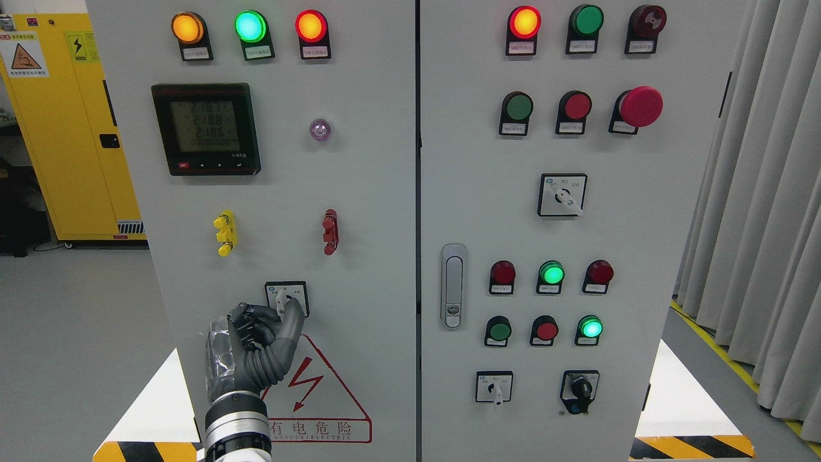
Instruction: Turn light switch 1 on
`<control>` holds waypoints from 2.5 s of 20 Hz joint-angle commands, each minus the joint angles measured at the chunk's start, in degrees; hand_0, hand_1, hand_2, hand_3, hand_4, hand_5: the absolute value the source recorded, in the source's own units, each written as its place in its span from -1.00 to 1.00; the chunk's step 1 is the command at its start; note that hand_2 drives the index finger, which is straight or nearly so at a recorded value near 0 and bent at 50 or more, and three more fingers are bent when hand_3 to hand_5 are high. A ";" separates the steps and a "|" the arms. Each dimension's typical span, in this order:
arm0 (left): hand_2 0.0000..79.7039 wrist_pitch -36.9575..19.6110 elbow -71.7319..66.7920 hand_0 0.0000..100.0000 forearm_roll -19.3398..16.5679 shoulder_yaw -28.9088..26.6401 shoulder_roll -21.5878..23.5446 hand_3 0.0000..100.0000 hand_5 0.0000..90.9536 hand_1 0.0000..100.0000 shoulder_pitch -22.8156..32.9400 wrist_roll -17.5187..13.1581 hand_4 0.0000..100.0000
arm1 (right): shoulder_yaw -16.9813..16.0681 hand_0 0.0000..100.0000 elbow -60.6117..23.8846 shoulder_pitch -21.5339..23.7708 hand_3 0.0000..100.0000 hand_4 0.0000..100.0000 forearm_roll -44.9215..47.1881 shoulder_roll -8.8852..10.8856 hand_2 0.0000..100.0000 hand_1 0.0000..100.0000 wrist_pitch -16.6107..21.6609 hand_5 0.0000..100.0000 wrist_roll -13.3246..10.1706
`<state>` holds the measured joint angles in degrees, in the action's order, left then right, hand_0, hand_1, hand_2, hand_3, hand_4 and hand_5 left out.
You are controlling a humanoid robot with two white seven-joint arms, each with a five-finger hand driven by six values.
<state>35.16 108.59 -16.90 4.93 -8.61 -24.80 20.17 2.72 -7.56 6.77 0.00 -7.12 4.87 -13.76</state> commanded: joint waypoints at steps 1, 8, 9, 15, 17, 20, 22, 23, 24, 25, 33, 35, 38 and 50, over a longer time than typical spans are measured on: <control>0.63 -0.09 -0.40 0.00 0.03 0.08 0.00 0.95 0.91 0.26 -0.08 -0.04 0.85 | 0.00 -1.00 0.00 0.00 -1.00 -1.00 1.67 0.00 -0.92 0.00 -0.04 -1.00 0.05; 0.64 -0.09 -0.75 0.12 0.03 0.16 0.00 0.95 0.91 0.25 -0.16 -0.04 0.85 | 0.00 -1.00 0.00 0.00 -1.00 -1.00 1.67 0.00 -0.92 0.00 -0.04 -1.00 0.05; 0.64 -0.09 -0.75 0.12 0.03 0.16 0.00 0.95 0.91 0.25 -0.16 -0.04 0.84 | 0.00 -1.00 0.00 0.00 -1.00 -1.00 1.67 0.00 -0.92 0.00 -0.04 -1.00 -0.04; 0.64 -0.09 -0.75 0.16 0.11 0.16 0.00 0.95 0.90 0.21 -0.25 -0.04 0.84 | 0.00 -1.00 0.00 0.00 -1.00 -1.00 1.67 0.00 -0.92 0.00 -0.04 -1.00 0.05; 0.64 -0.09 -0.75 0.17 0.12 0.25 0.00 0.95 0.90 0.20 -0.17 -0.04 0.84 | 0.00 -1.00 0.00 0.00 -1.00 -1.00 1.67 0.00 -0.92 0.00 -0.04 -1.00 -0.04; 0.64 -0.09 -0.75 0.18 0.12 0.34 0.00 0.95 0.90 0.19 -0.25 -0.04 0.84 | 0.00 -1.00 0.00 0.00 -1.00 -1.00 1.67 0.00 -0.92 0.00 -0.04 -1.00 -0.04; 0.65 -0.09 -0.84 0.19 0.12 0.34 0.00 0.95 0.90 0.18 -0.25 -0.04 0.84 | 0.00 -1.00 0.00 0.00 -1.00 -1.00 1.67 0.00 -0.92 0.00 -0.04 -1.00 -0.04; 0.65 -0.09 -0.84 0.19 0.12 0.34 0.00 0.95 0.90 0.18 -0.25 -0.04 0.84 | 0.00 -1.00 0.00 0.00 -1.00 -1.00 1.67 0.00 -0.92 0.00 -0.04 -1.00 -0.04; 0.65 -0.09 -0.75 0.21 0.12 0.34 0.00 0.95 0.91 0.17 -0.25 0.05 0.84 | 0.00 -1.00 0.00 0.00 -1.00 -1.00 1.67 0.00 -0.92 0.00 -0.04 -1.00 0.05; 0.65 -0.09 -0.75 0.21 0.12 0.34 0.00 0.95 0.91 0.16 -0.25 -0.04 0.84 | 0.00 -1.00 0.00 0.00 -1.00 -1.00 1.67 0.00 -0.92 0.00 -0.04 -1.00 0.05; 0.66 -0.09 -0.84 0.33 0.20 0.52 -0.09 0.95 0.91 0.14 -0.25 0.05 0.84 | 0.00 -1.00 0.00 0.00 -1.00 -1.00 1.67 0.00 -0.92 0.00 -0.04 -1.00 0.05; 0.66 -0.09 -0.84 0.35 0.20 0.60 -0.09 0.95 0.91 0.12 -0.25 0.05 0.84 | 0.00 -1.00 0.00 0.00 -1.00 -1.00 1.67 0.00 -0.92 0.00 -0.04 -1.00 0.05; 0.66 -0.09 -0.84 0.37 0.20 0.60 -0.09 0.95 0.91 0.11 -0.17 0.05 0.84 | 0.00 -1.00 0.00 0.00 -1.00 -1.00 1.67 0.00 -0.92 0.00 -0.04 -1.00 -0.04; 0.66 -0.09 -0.84 0.19 0.20 0.60 -0.01 0.95 0.91 0.09 -0.16 0.05 0.84 | 0.00 -1.00 0.00 0.00 -1.00 -1.00 1.67 0.00 -0.92 0.00 -0.04 -1.00 -0.04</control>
<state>34.83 107.79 -16.70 5.52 -8.70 -25.00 20.09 2.72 -7.56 6.76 0.00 -7.12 4.87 -13.76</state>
